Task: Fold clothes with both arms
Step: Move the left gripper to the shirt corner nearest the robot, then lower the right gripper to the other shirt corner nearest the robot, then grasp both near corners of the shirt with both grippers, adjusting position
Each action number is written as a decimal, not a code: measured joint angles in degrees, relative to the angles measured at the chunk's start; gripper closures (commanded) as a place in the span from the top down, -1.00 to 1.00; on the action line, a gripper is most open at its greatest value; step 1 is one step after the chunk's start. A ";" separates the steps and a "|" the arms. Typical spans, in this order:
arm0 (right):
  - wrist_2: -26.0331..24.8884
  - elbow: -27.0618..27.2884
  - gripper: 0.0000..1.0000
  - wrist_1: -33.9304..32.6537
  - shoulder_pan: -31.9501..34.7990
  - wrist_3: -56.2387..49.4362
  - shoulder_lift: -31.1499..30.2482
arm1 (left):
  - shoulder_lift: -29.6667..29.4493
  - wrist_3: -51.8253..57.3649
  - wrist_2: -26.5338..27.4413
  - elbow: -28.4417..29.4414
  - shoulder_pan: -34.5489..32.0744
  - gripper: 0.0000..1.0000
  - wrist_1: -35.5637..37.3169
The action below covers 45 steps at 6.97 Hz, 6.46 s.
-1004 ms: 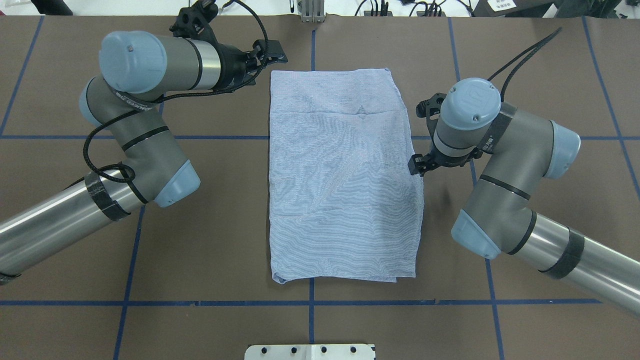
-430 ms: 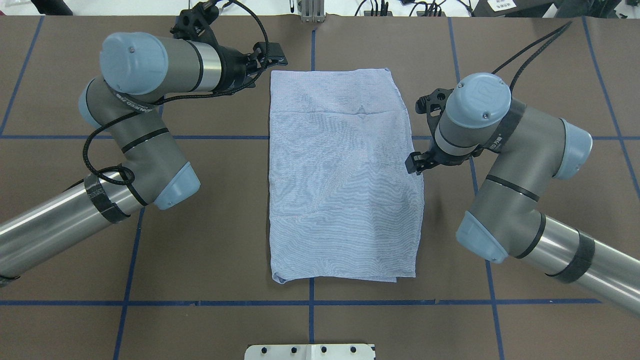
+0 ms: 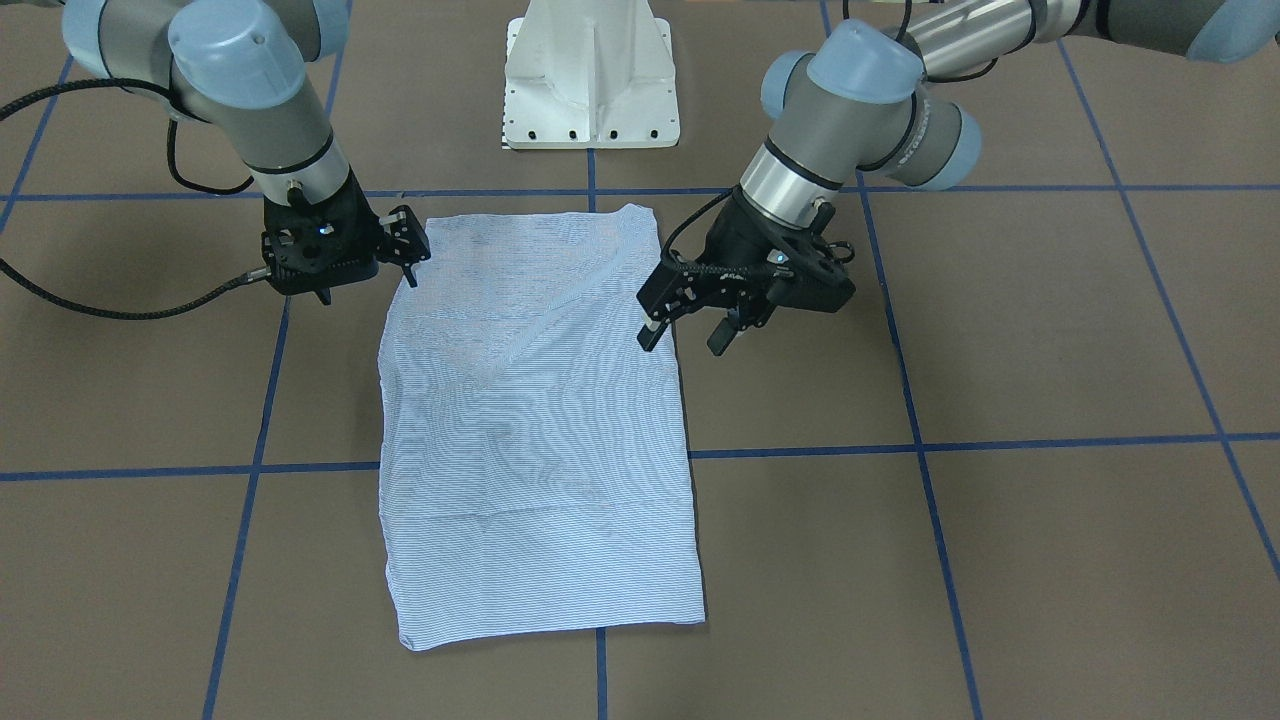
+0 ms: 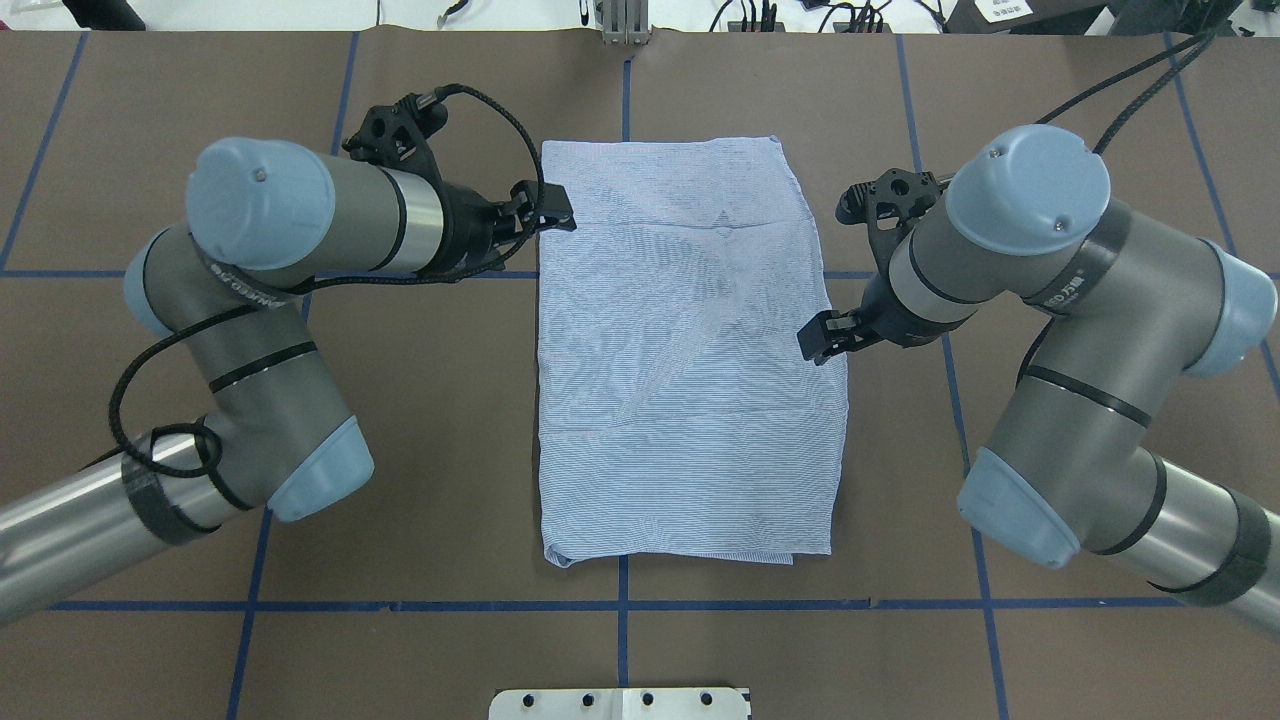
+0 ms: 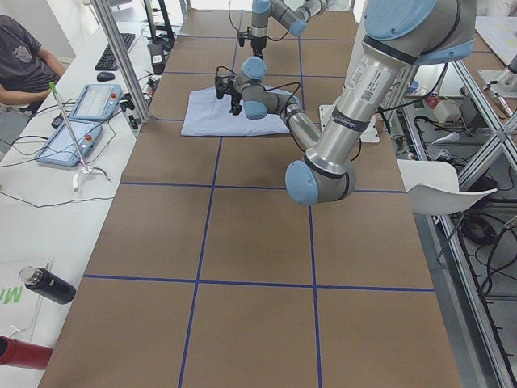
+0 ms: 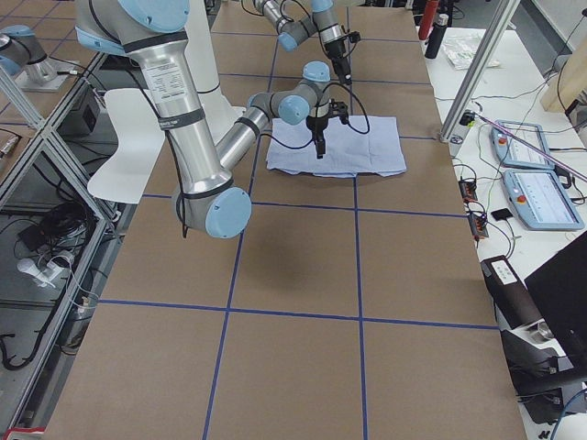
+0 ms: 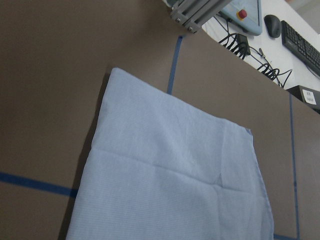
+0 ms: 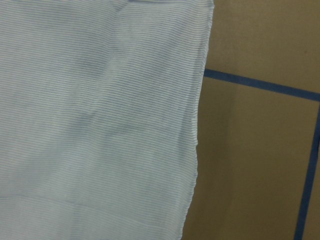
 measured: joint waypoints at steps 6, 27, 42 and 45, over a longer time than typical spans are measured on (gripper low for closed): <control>7.46 8.15 1.00 1.07 -1.47 11.46 -1.68 | 7.73 -21.32 5.79 -5.01 19.44 0.80 0.69; 6.80 5.86 1.00 1.19 -3.75 22.67 -0.40 | 5.66 -21.83 5.76 -8.16 22.26 -1.00 10.73; -8.33 -3.74 1.00 7.63 -17.94 58.18 -2.83 | 5.57 -21.83 5.51 -8.71 22.02 -1.00 11.41; -8.83 -4.55 1.00 7.67 -19.44 58.96 -3.29 | 5.57 -21.83 5.51 -8.71 22.01 -1.00 11.41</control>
